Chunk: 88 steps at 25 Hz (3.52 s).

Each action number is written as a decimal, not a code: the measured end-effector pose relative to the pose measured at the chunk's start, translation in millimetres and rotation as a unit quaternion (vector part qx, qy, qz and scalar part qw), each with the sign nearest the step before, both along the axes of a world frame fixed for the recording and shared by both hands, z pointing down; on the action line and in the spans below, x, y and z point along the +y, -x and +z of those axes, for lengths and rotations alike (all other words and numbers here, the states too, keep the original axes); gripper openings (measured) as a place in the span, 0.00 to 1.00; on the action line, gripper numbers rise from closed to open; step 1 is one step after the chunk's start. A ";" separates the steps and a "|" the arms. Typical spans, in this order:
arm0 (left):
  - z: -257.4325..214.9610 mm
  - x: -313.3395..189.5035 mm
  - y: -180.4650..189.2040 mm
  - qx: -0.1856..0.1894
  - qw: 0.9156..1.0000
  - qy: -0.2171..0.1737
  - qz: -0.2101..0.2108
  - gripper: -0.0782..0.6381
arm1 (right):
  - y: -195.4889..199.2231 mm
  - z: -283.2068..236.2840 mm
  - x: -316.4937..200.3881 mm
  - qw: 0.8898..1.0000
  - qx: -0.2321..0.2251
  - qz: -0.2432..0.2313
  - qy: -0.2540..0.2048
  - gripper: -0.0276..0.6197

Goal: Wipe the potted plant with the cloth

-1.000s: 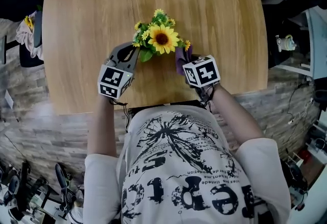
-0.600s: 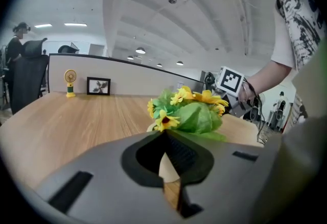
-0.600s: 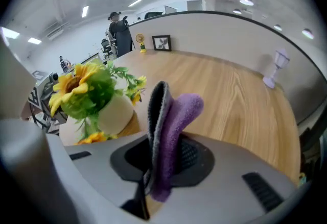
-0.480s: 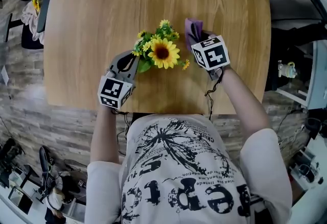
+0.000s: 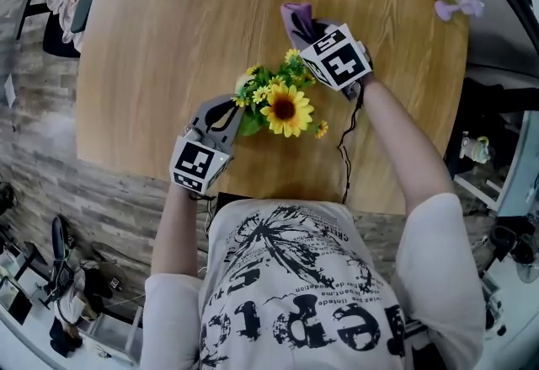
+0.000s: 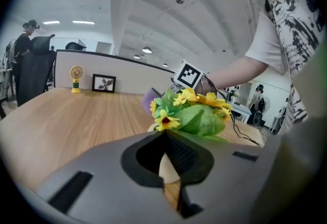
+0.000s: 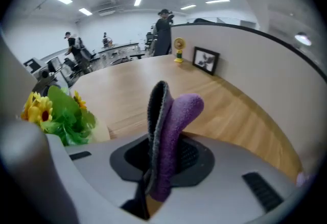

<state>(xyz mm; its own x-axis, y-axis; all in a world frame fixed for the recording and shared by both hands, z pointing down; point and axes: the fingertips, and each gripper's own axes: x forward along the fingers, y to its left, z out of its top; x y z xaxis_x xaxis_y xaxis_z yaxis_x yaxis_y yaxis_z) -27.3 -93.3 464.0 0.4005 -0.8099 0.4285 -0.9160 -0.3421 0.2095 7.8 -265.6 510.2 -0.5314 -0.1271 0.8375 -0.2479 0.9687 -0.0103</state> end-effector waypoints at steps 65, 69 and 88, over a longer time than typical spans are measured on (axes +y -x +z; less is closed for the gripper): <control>8.0 -15.9 11.2 0.001 0.998 0.010 -0.063 0.11 | -84.6 -42.9 72.9 0.983 0.020 -0.166 -0.079 0.15; 1.8 -6.2 15.4 -0.039 0.996 0.002 -0.083 0.11 | -76.1 -75.3 61.5 0.987 -0.034 -0.109 -0.112 0.15; -87.6 12.5 94.1 -0.064 0.992 -0.105 0.001 0.11 | 52.8 -156.0 127.9 0.980 -0.168 0.084 -0.063 0.15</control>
